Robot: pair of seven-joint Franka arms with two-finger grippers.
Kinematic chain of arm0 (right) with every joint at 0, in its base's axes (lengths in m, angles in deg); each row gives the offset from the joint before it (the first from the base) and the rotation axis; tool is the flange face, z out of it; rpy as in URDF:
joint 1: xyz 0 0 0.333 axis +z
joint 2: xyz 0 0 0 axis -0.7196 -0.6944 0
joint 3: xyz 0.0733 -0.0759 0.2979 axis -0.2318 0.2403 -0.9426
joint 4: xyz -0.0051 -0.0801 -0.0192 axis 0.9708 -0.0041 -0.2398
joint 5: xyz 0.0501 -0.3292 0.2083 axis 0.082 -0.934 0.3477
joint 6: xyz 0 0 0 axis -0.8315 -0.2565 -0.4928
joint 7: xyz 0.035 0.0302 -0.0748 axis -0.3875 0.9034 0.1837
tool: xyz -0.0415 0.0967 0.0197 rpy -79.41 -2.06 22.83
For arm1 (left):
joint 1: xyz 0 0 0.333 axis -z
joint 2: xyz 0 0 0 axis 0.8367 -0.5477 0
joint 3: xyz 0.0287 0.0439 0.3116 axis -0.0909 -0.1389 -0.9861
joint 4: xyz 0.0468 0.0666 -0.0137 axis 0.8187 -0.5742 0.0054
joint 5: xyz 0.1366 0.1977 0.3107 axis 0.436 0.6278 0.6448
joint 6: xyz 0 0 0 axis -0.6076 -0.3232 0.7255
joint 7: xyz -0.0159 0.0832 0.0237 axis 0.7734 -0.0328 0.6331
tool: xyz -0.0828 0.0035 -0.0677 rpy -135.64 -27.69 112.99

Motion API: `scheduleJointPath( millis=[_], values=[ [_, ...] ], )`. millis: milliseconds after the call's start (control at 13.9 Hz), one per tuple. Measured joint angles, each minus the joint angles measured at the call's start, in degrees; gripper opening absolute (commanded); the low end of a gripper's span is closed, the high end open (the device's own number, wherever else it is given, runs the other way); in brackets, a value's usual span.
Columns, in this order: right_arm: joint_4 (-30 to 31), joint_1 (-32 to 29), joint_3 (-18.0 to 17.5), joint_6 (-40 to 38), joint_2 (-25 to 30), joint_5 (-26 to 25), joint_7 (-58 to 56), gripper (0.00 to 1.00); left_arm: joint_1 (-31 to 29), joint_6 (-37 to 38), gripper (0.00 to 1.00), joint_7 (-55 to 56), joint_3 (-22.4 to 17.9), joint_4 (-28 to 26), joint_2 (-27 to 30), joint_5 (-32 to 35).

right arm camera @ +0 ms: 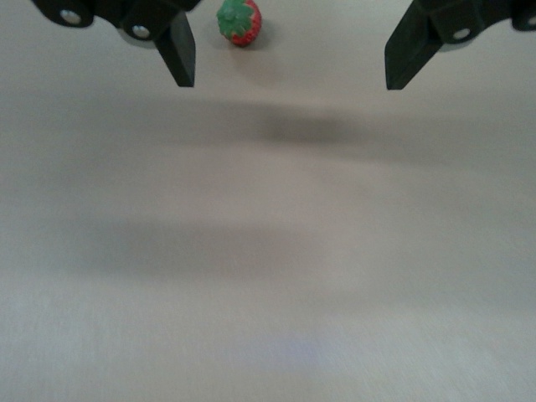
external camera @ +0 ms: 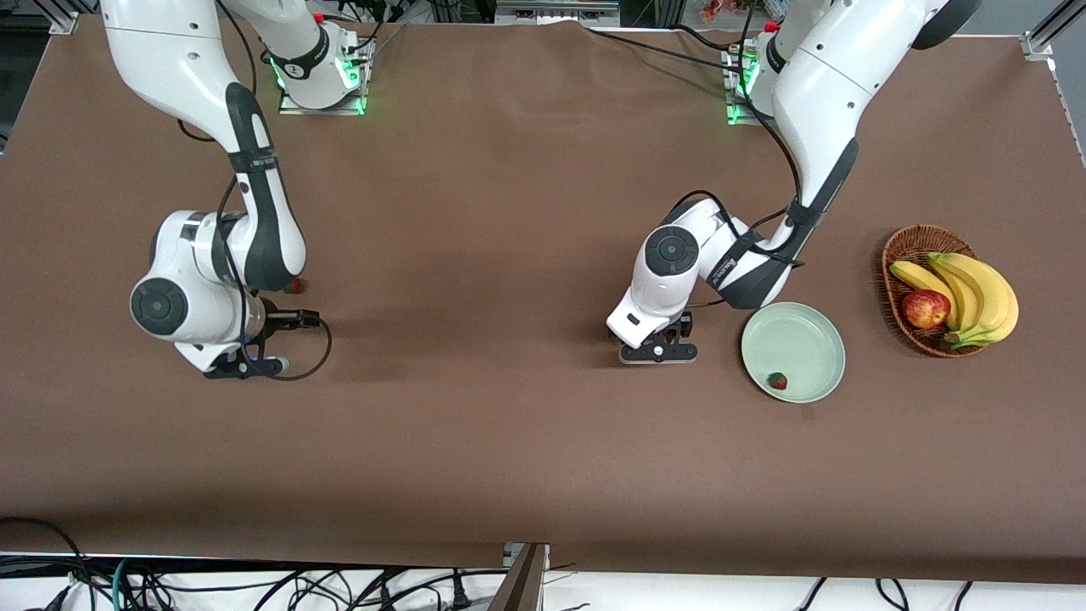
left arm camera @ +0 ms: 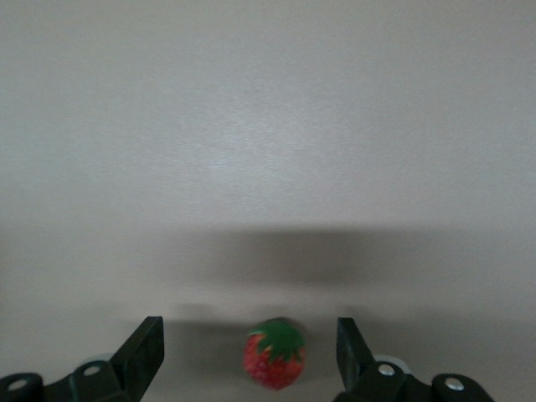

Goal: Collect all strawberries into plate
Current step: 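Grasp the mid-table strawberry with the left gripper while the right gripper grasps the last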

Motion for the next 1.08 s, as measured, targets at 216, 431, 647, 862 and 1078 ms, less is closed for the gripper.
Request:
scheduleJointPath(
  millis=[216, 431, 647, 862, 1078],
  values=[
    [9.6, 0.1, 0.0, 7.3, 3.6, 0.0, -1.0, 1.00, -0.1, -2.0, 0.81, 3.8, -0.1, -2.0, -0.1, 0.0],
    [16.1, 0.2, -0.1, 12.1, 5.9, 0.0, -1.4, 1.00, 0.4, -2.2, 0.31, 6.8, 0.1, -2.5, -0.1, 0.0],
    [20.0, 0.3, -0.1, 15.7, 6.9, 0.0, -2.1, 1.00, 0.4, -2.2, 0.03, 7.0, 0.1, -2.6, 0.0, 0.0],
    [22.0, 0.4, -0.1, 17.6, 7.1, 0.0, -2.4, 0.86, 0.3, -2.2, 0.02, 7.1, 0.1, -2.6, 0.0, 0.0],
    [22.3, 0.4, -0.1, 17.7, 7.1, 0.0, -2.4, 0.54, -0.1, -1.4, 0.02, 6.9, 0.0, -2.4, 0.1, 0.1]
  ],
)
